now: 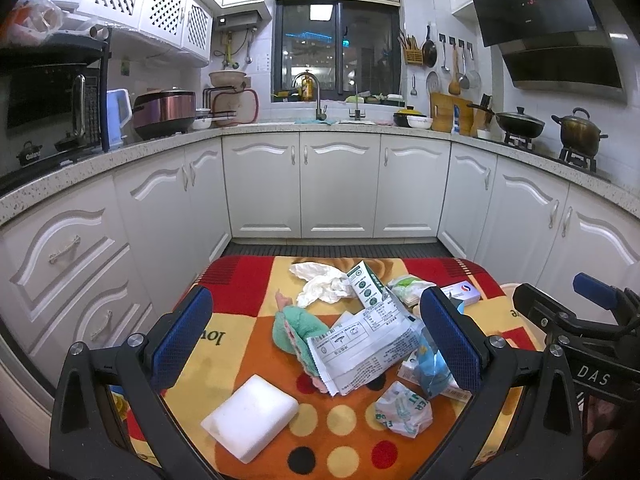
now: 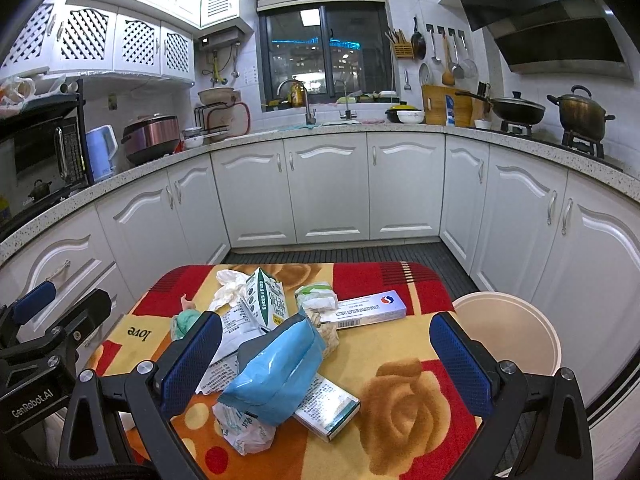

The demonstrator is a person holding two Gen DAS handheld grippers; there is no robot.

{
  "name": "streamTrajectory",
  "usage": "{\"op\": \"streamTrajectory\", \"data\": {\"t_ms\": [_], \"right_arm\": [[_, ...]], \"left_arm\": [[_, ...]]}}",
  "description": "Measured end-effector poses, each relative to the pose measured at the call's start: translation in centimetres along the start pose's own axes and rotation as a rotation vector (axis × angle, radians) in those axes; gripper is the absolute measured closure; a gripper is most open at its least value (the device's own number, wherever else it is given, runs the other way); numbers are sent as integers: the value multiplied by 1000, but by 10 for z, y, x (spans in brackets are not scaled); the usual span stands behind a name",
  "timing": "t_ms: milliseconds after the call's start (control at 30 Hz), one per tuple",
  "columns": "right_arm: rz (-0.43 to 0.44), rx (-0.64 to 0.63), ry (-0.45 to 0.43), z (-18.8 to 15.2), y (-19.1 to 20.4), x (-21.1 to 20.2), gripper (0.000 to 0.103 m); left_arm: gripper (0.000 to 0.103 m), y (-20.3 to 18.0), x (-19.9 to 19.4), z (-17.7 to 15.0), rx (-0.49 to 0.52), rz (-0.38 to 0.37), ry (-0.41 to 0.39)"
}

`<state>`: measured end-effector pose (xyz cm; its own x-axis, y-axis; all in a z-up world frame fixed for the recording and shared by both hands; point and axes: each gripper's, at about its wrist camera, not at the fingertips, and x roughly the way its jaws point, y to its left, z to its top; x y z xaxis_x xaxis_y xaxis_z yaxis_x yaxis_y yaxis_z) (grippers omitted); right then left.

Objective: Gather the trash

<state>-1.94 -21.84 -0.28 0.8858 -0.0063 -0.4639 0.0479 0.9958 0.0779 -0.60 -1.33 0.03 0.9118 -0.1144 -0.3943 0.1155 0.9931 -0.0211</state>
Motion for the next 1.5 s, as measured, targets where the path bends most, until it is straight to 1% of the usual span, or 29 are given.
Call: {"op": "streamTrajectory", "data": {"t_ms": [1100, 1500], "right_arm": [[-7, 33, 44, -3, -12, 7, 0], [-4, 35, 68, -6, -12, 11, 0]], "left_arm": [[0, 1, 2, -3, -1, 5, 16], [0, 4, 9, -10, -10, 10, 37]]}}
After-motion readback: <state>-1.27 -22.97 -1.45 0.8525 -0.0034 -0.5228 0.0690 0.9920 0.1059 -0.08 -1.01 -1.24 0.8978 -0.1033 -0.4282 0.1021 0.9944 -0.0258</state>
